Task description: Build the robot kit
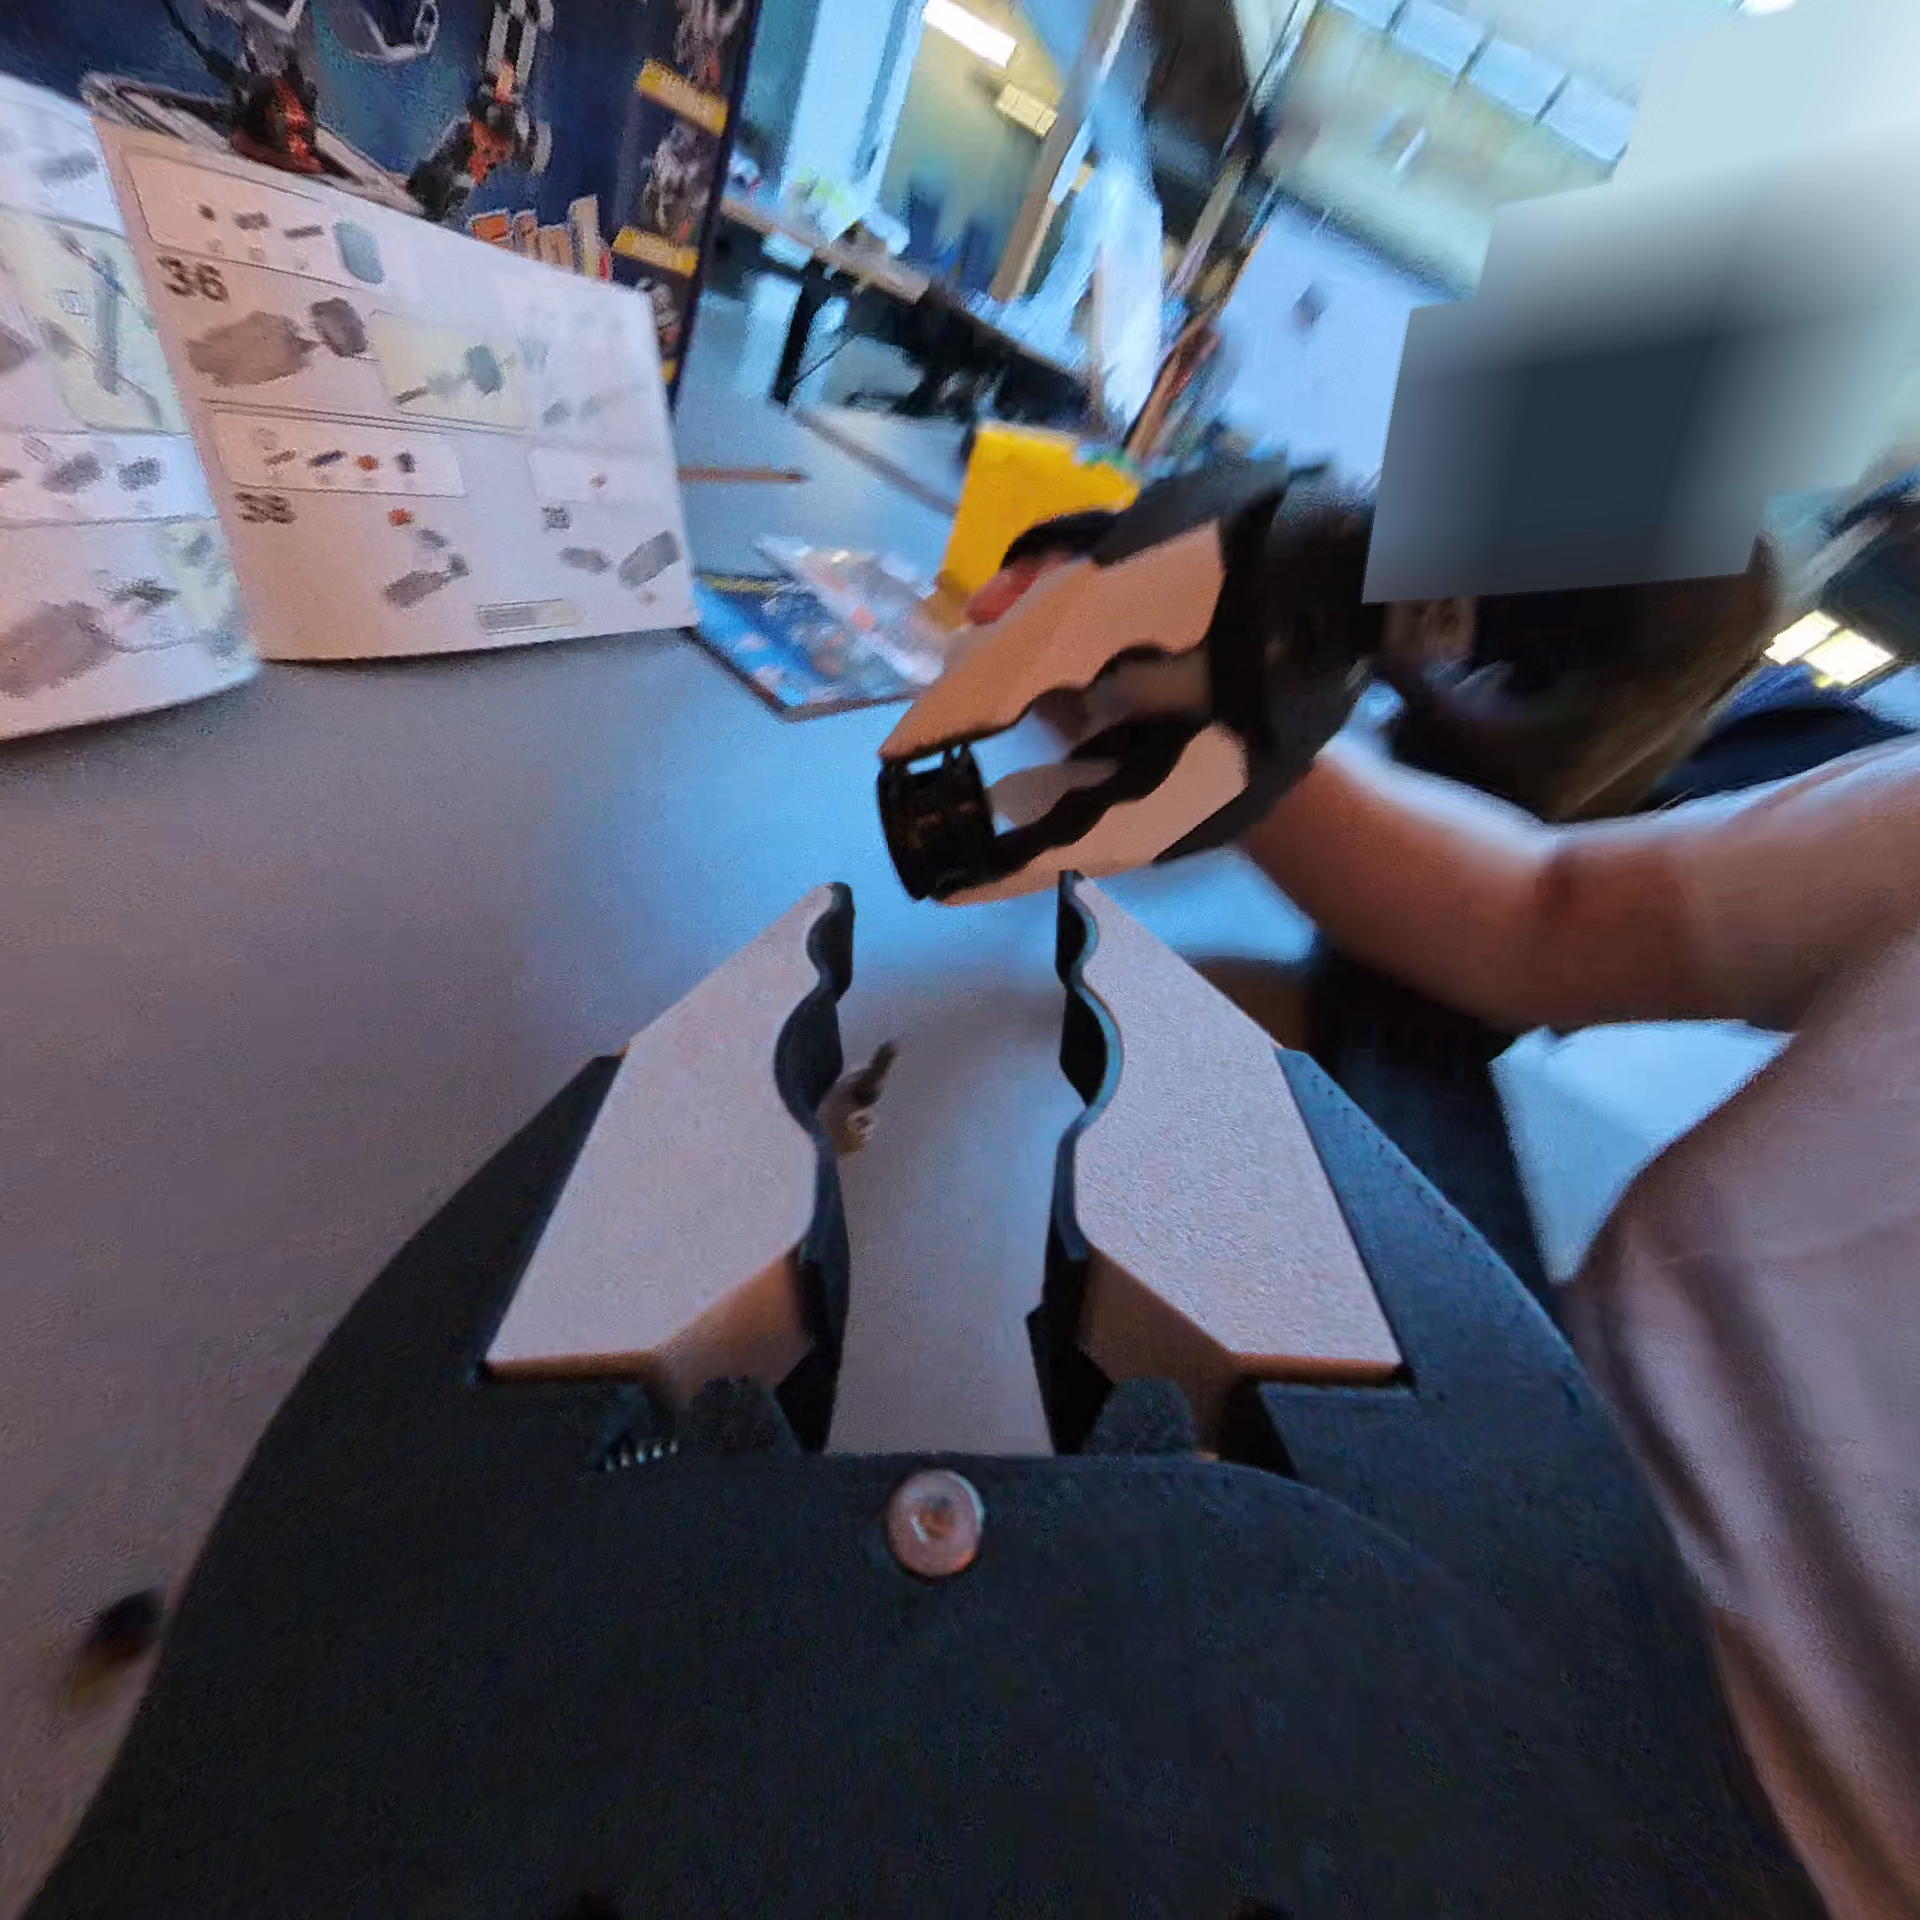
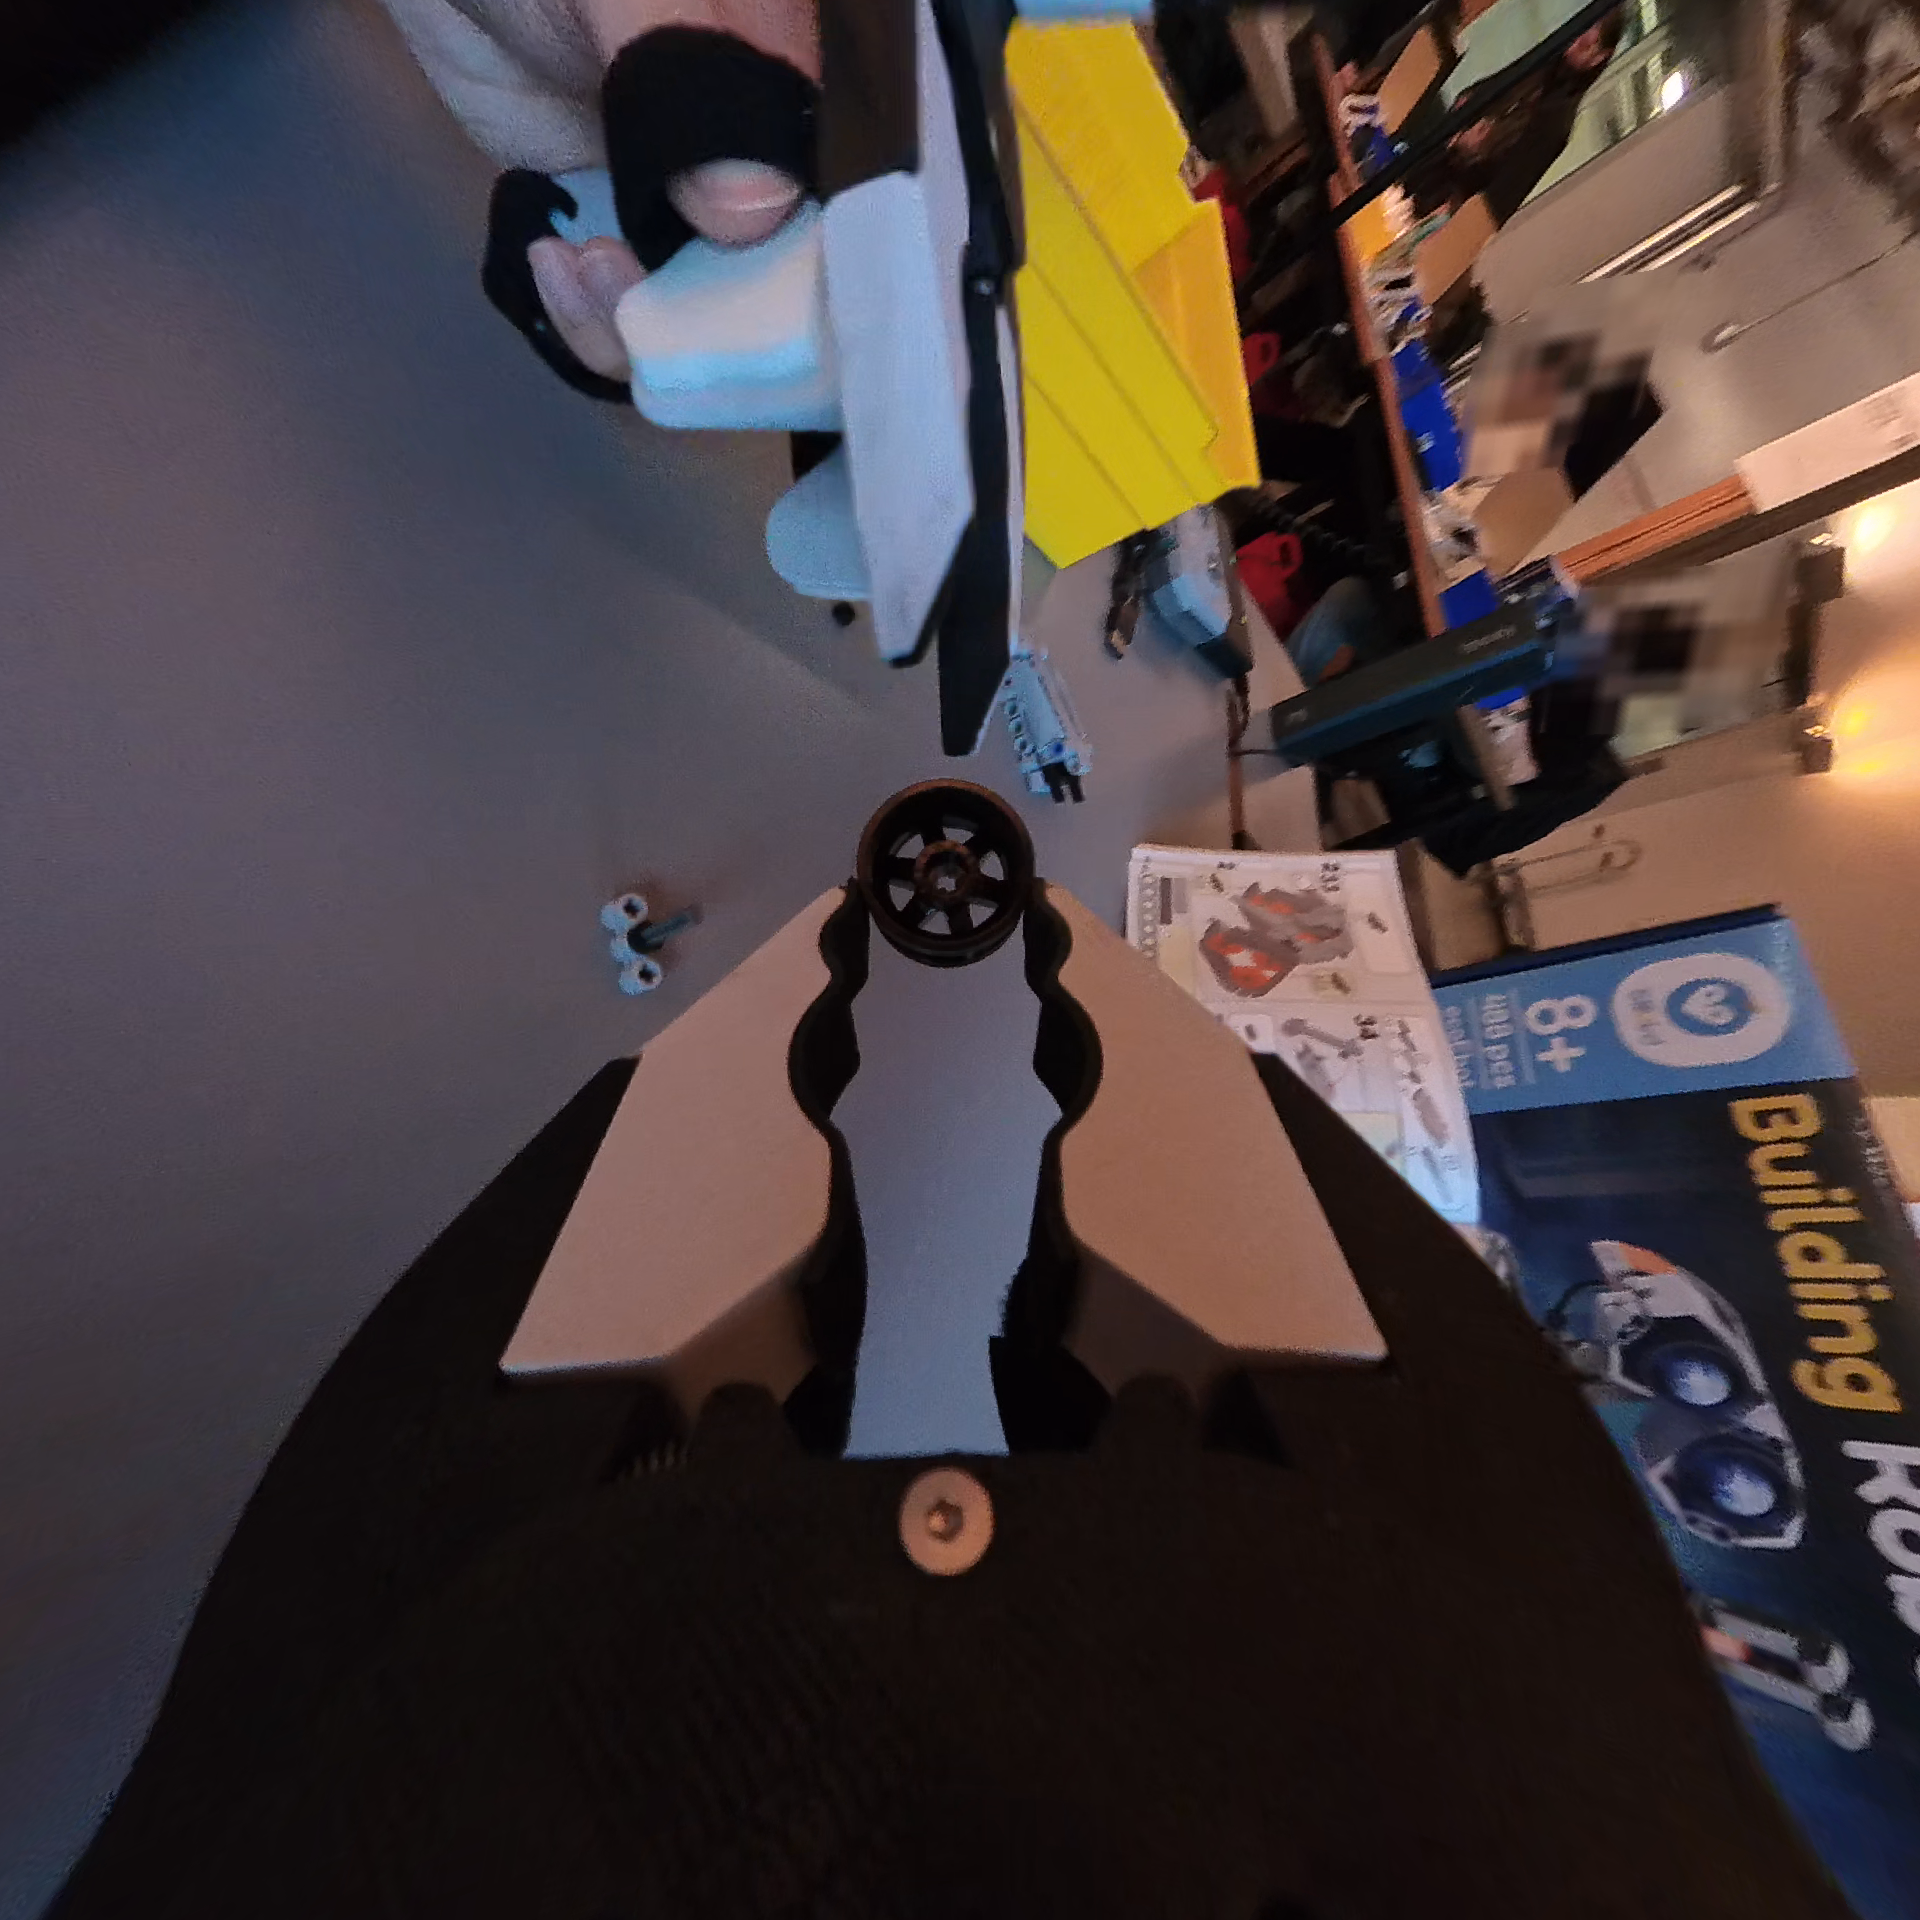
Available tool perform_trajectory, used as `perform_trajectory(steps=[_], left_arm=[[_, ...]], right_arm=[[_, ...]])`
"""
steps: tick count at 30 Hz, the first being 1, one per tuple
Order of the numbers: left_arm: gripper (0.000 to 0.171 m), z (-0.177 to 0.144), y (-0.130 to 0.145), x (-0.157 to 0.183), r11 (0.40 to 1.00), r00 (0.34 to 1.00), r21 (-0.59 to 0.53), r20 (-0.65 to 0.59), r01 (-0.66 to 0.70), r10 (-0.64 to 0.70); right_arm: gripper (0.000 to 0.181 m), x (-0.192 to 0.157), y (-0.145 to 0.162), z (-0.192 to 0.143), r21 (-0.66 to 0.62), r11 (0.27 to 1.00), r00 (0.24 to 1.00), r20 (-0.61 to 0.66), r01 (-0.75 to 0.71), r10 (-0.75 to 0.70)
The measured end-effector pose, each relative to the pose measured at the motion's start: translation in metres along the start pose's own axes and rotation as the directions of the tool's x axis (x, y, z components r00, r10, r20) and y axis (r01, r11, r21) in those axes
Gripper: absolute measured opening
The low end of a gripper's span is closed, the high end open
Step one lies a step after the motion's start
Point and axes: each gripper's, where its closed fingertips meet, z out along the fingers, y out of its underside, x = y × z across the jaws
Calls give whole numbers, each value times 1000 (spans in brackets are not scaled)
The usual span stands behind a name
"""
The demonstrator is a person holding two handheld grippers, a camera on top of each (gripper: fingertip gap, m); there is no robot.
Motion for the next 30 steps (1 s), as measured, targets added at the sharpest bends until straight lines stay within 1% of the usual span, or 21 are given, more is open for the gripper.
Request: perform_trajectory(steps=[1,3,4,7,9,11,14,15,16,17,18,19,20,21,22,23,24,25,28,29,30], left_arm=[[38,-1,-4,3,997,997,31,-48,64,-63],[38,2,-4,6,993,990,28,-85,118,-115],[37,5,0,5,994,991,6,-75,108,-108],[19,12,7,-2,999,999,-32,23,35,-35],[19,12,7,-4,999,998,-42,59,-17,20],[19,11,6,-4,996,993,-51,90,-74,79],[18,7,0,-2,972,958,-68,165,-226,234],[18,5,-3,0,948,927,-80,197,-308,318],[19,3,-6,4,911,883,-95,225,-401,412],[19,2,-8,9,861,824,-119,250,-495,508],[19,2,-9,14,801,755,-154,271,-579,598],[19,3,-8,18,739,684,-191,283,-647,672],[19,5,-6,25,679,622,-222,278,-700,732],[19,9,-3,31,624,568,-248,263,-741,780],[19,13,0,37,574,521,-264,248,-775,817],[19,18,4,43,525,475,-275,229,-806,850],[19,22,8,47,468,422,-296,206,-833,883],[19,26,13,49,403,361,-325,184,-856,914],[19,35,27,52,198,162,-390,123,-899,979],[19,38,32,51,154,123,-409,101,-899,987],[19,40,36,51,130,104,-425,84,-896,991]], right_arm=[[30,0,-3,1,2,1000,1000,-10,19,-19],[30,-4,-5,4,-4,998,998,-13,55,-55],[30,-5,-5,6,-15,997,997,-14,70,-70],[29,-9,-6,9,-19,995,995,-15,97,-98],[30,-8,-6,9,-17,996,996,-16,91,-92],[32,-8,-8,9,16,999,999,-3,42,-42],[37,-9,-6,3,57,982,979,111,-178,171],[38,-11,-5,-1,62,951,938,194,-304,287],[41,-11,-4,-6,55,886,858,284,-460,428],[50,-8,-6,-11,49,777,734,371,-627,569],[57,-2,-11,-18,33,624,561,475,-781,678],[61,5,-17,-27,-4,446,358,589,-895,724],[61,13,-19,-33,-57,279,174,658,-959,733],[60,18,-16,-36,-123,151,26,686,-981,727],[59,16,-14,-38,-188,90,-71,706,-978,704],[55,10,-14,-41,-233,78,-121,729,-969,674],[52,2,-14,-43,-284,91,-154,731,-954,665],[52,-9,-14,-43,-329,126,-165,724,-936,669],[54,-33,-20,-47,-386,250,-137,741,-888,657],[54,-37,-23,-49,-391,272,-133,750,-879,647],[54,-42,-23,-49,-403,292,-128,748,-868,651]])
